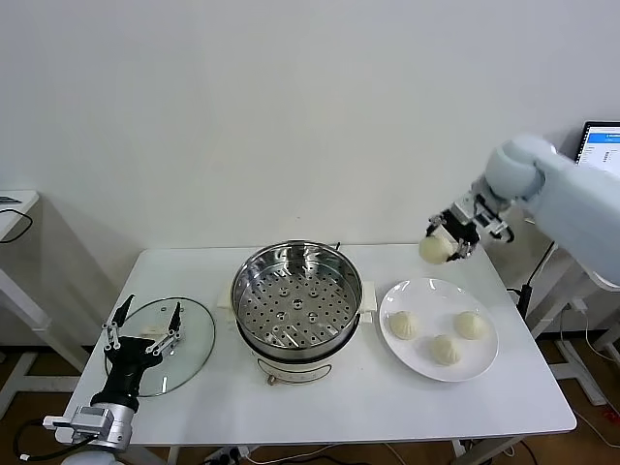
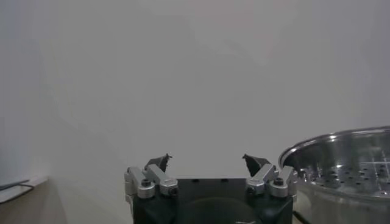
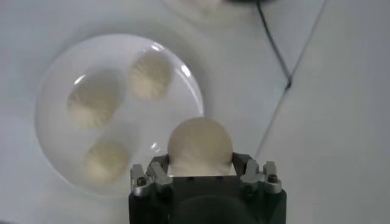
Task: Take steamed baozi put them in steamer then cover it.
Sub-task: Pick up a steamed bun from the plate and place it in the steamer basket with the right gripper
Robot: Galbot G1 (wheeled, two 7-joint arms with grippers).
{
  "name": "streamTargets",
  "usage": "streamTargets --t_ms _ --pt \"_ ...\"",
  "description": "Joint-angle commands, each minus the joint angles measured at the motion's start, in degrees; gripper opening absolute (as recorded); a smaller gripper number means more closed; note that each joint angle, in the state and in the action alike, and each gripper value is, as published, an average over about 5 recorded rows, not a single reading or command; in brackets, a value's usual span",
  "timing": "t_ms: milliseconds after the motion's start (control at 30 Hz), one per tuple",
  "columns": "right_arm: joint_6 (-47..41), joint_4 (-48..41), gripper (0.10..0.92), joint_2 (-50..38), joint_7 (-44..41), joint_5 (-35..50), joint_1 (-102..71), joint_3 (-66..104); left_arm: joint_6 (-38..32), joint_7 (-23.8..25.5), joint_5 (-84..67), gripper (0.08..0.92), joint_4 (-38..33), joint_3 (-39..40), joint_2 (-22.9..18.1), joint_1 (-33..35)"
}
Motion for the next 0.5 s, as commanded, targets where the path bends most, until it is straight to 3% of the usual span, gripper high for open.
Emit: streamTargets --t_ms 33,267,500 --pt "7.7 7.3 0.687 6.0 -0.8 3.9 12.8 -10.2 0.0 0.2 -0.1 0.823 0.2 -0.5 0.2 0.0" --pt "13.6 2.0 0.682 18.6 3.1 1.6 9.9 -11.0 0.2 0.5 -0.6 0.823 0.6 -2.1 0.7 -0.2" --pt "17.3 -4.4 0.684 25.2 4.7 -1.2 3.8 -10.0 0.4 0.9 -1.3 0.823 1.3 -3.9 1.5 -0.3"
